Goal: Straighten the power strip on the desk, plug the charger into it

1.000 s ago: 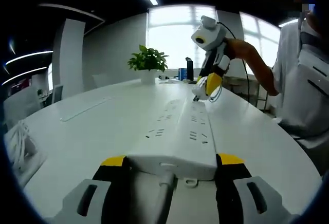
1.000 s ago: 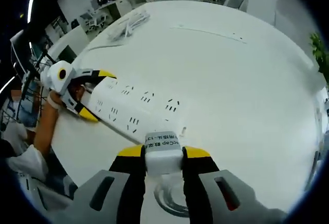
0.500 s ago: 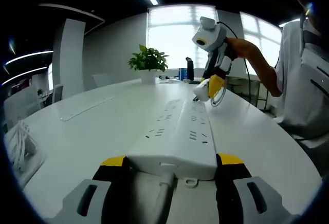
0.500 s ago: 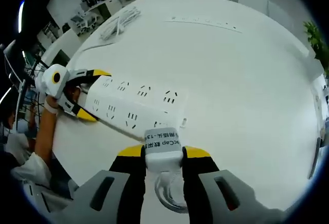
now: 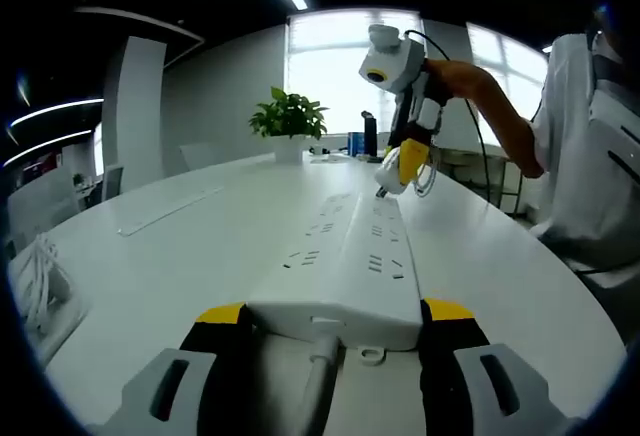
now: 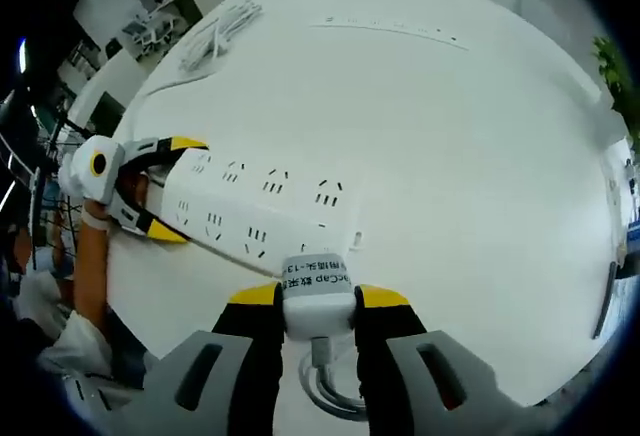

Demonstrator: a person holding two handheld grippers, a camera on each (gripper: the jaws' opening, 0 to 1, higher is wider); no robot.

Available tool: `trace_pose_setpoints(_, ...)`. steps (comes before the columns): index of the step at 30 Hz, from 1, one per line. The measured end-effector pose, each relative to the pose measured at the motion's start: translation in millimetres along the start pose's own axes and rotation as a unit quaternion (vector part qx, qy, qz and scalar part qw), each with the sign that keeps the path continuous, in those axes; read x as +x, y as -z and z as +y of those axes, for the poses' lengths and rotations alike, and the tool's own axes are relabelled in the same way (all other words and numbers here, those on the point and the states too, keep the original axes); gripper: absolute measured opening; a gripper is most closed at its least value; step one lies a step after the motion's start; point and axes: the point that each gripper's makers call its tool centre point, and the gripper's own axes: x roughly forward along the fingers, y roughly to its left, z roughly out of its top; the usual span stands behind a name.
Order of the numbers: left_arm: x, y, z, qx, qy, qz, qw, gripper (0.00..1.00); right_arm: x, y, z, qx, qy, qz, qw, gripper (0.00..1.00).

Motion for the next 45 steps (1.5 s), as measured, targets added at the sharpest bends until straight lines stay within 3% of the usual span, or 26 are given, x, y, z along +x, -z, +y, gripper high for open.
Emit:
trace_pose_setpoints(4, -0.1, 0.2, -0.8, 0.0, 0.0, 0.0, 1.0, 0.68, -1.5, -15.7, 1.8, -0.009, 0.028, -0.002, 0.9996, 0.26)
trace_pose_setpoints(8, 0.0, 0.3, -0.8, -0.001, -0.001, 0.0, 1.0, 0.68, -1.9, -19.7, 2.0, -0.003, 0.051, -0.008, 0.9987, 0.26)
trace_pose_setpoints(11, 0.3, 0.3, -0.7, -0.001, 0.0, 0.0, 1.0, 0.68, -2.7, -19.6, 1.8, 0.004, 0.068, -0.031, 0.9972, 0.26)
trace_pose_setpoints(15, 0.6, 0.6, -1.0, -0.001, -0.001, 0.0, 1.0, 0.68, -2.2, -19.9, 2.3, 0.03, 0.058, -0.065, 0.9957, 0.26)
trace_pose_setpoints(22, 1.5, 1.6, -2.0, -0.001, -0.002, 0.0, 1.0, 0.68, 4.0, -8.9, 1.0, 0.049, 0.054, -0.08, 0.9941, 0.27)
trace_pose_setpoints(28, 3.1, 2.6, -4.5, -0.001, -0.002, 0.0, 1.0, 0.68, 4.9, -23.3, 1.8, 0.058, 0.062, -0.106, 0.9908, 0.27)
trace_pose_setpoints(30, 3.7, 2.6, -6.0, -0.001, -0.003, 0.0, 1.0, 0.68, 15.5, -23.2, -1.4, 0.033, 0.075, -0.098, 0.9918, 0.28)
trace_pose_setpoints(31, 3.9, 2.5, -6.4, -0.001, -0.003, 0.0, 1.0, 0.68, 16.9, -23.5, 3.3, 0.051, 0.065, -0.103, 0.9912, 0.29)
trace_pose_setpoints(37, 4.3, 1.5, -8.8, -0.001, -0.002, 0.0, 1.0, 0.68, 13.8, -22.6, 3.6, 0.06, 0.041, -0.114, 0.9909, 0.29)
trace_pose_setpoints(40, 4.1, 1.0, -9.3, -0.002, -0.002, -0.001, 1.0, 0.68, 13.1, -25.0, 6.5, 0.019, 0.013, -0.126, 0.9918, 0.32)
trace_pose_setpoints(41, 4.1, 0.9, -9.5, -0.002, -0.002, -0.001, 1.0, 0.68, 11.6, -25.2, 9.3, -0.012, 0.0, -0.135, 0.9907, 0.33)
trace_pose_setpoints(43, 4.2, 0.6, -9.7, -0.002, -0.002, -0.001, 1.0, 0.68, 2.6, -26.8, 11.7, -0.053, -0.026, -0.166, 0.9844, 0.33)
trace_pose_setpoints(45, 4.3, 0.4, -10.1, -0.002, -0.002, -0.001, 1.0, 0.68, -10.1, -30.6, 16.1, -0.061, -0.063, -0.209, 0.9739, 0.33)
